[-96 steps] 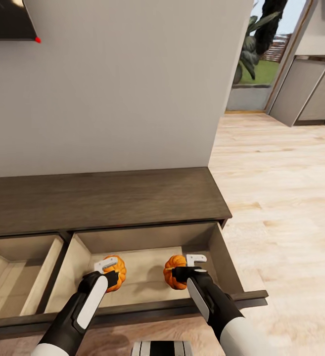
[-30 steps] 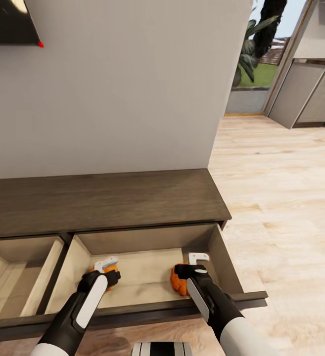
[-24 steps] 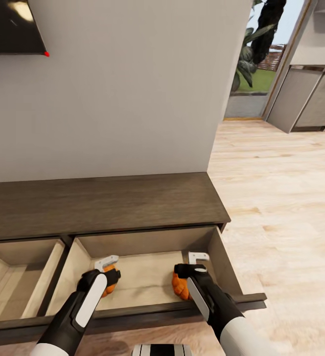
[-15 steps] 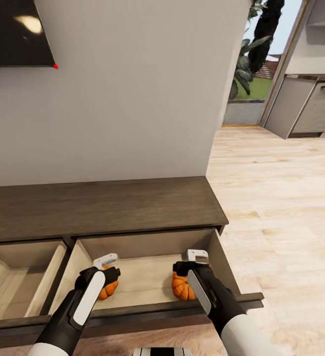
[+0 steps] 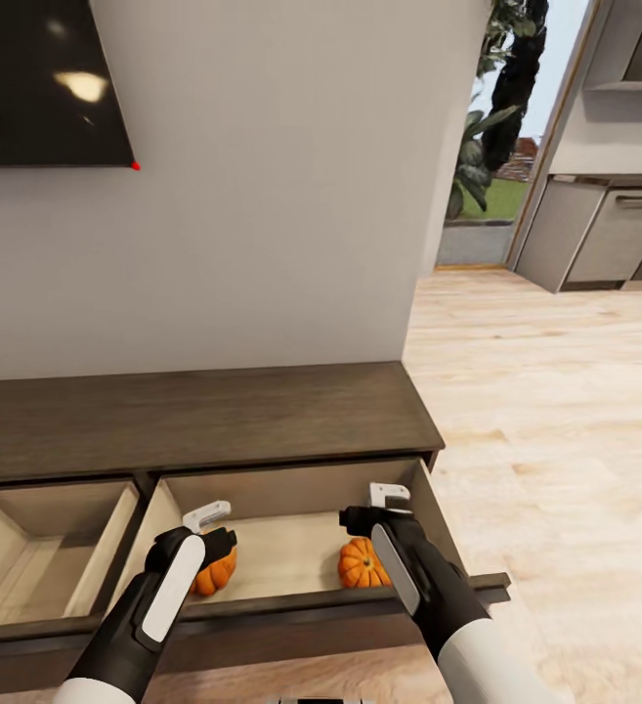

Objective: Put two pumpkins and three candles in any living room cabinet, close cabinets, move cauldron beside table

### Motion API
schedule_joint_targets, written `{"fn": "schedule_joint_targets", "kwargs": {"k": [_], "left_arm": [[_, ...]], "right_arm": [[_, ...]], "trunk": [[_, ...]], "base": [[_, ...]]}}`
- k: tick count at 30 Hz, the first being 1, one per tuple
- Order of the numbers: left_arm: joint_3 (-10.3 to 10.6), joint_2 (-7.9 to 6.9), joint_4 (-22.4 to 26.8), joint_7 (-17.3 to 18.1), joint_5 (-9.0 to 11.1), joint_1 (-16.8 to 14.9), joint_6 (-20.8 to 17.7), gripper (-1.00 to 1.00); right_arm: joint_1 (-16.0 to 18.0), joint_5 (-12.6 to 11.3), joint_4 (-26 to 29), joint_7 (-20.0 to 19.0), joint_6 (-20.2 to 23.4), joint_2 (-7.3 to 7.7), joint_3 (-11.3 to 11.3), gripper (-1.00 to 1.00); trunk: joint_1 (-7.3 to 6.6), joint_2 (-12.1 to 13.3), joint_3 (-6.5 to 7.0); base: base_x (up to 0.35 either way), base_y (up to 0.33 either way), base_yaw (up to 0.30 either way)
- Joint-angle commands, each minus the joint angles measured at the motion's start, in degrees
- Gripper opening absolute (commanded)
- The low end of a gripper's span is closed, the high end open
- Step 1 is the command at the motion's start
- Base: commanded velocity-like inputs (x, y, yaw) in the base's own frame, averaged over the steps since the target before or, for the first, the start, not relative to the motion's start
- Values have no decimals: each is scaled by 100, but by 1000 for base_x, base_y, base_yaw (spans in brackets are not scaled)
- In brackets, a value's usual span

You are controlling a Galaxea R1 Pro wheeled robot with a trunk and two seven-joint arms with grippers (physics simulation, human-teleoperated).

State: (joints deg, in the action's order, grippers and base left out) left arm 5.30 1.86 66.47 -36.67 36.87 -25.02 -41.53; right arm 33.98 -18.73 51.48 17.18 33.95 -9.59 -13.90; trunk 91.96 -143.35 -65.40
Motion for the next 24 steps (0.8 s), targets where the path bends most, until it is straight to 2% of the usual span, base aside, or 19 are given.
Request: {"fn": "schedule_joint_targets", "kwargs": {"k": [1,7,10,19,24], "left_arm": [[7,-1,7,-59,62,-3,-4,100],[7,0,11,-59,65,-3,-6,100],[7,-1,10,-59,65,-3,-5,100],[-8,-9,161,-59,65,-3,-19,100],[-11,-10,197,-59,65,-3,-22,100]], "right_arm": [[3,-61,12,54,8,5,-15,100],[3,-60,19,41,-10,9,-16,100],[3,-60,20,38,-11,10,-16,100],[3,-60,19,31,-11,10,-22,100],[3,-60,20,31,-11,9,-20,100]], "trunk": [[-6,-1,18],[-21,7,151],[-30,12,217],[-227,373,379],[-337,574,468]], "base": [[-180,0,0],[-72,0,0],[-238,0,0],[-102,0,0],[-269,0,0]]}}
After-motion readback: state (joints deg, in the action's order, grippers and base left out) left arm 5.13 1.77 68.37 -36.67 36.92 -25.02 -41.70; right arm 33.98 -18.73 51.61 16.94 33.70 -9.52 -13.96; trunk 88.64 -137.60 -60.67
